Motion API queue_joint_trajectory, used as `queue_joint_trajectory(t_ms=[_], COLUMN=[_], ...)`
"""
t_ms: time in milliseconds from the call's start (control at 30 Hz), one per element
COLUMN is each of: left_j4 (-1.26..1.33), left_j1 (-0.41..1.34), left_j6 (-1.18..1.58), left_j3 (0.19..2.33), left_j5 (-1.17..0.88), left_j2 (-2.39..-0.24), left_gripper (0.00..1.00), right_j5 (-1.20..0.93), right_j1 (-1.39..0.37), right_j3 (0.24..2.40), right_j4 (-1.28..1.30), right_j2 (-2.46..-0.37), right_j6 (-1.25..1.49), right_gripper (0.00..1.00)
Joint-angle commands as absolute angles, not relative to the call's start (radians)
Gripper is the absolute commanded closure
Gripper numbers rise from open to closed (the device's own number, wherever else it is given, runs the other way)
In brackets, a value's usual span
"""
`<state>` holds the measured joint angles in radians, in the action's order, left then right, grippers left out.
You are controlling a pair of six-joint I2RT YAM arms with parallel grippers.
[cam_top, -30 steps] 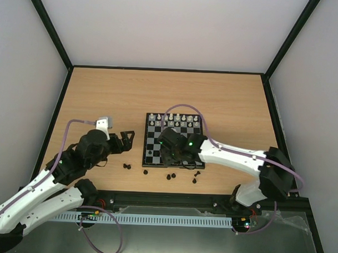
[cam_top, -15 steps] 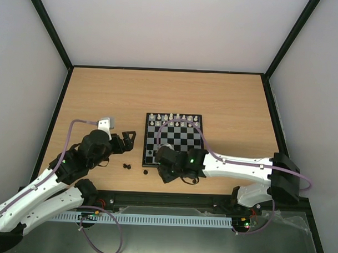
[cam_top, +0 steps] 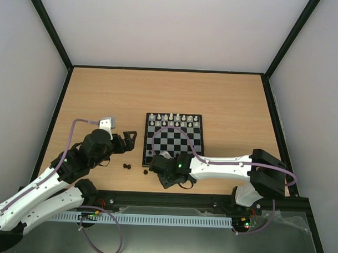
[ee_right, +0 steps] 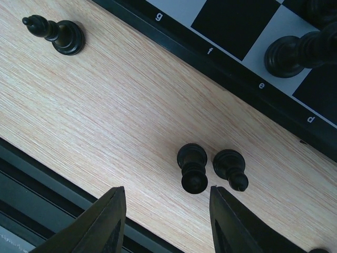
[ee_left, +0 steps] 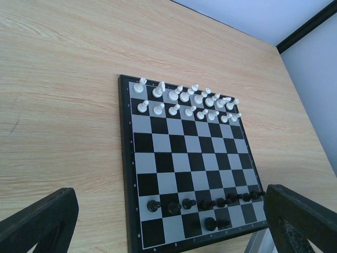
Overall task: Set up the chess pieces on the board
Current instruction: Pick up the chess piece at the center of the board.
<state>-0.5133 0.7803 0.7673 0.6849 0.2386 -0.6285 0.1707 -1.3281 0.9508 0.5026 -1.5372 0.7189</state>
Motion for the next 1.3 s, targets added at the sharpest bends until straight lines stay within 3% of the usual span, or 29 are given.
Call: queue_joint_trajectory(t_ms=[0, 367, 767, 1267], left_j4=[-0.501, -0.499, -0.506, -0.505], left_j1=[0.776, 0.775, 0.776, 0.776], left_j6=[0.767, 0.768, 0.767, 0.767], left_j3=[0.673, 0.671, 0.679, 0.676], left_j5=[0.241, 0.236, 0.234, 0.234], left_j2=[-0.614, -0.614, -0.606, -0.606], left_gripper=[0.01, 0.01, 0.01, 0.01], right_j5=[0.195, 0.212, 0.25, 0.232], right_j1=[-1.336, -1.335, -1.308, -1.289], right_j3=[0.961, 0.97, 0.994, 0.991], right_j4=[0.54, 0.532, 0.539, 0.532], right_j2=[-1.563, -1.603, -1.611, -1.633], right_j6=[0.723, 0.719, 0.705, 0.684], right_gripper=[0.57, 0.64, 0.65, 0.81])
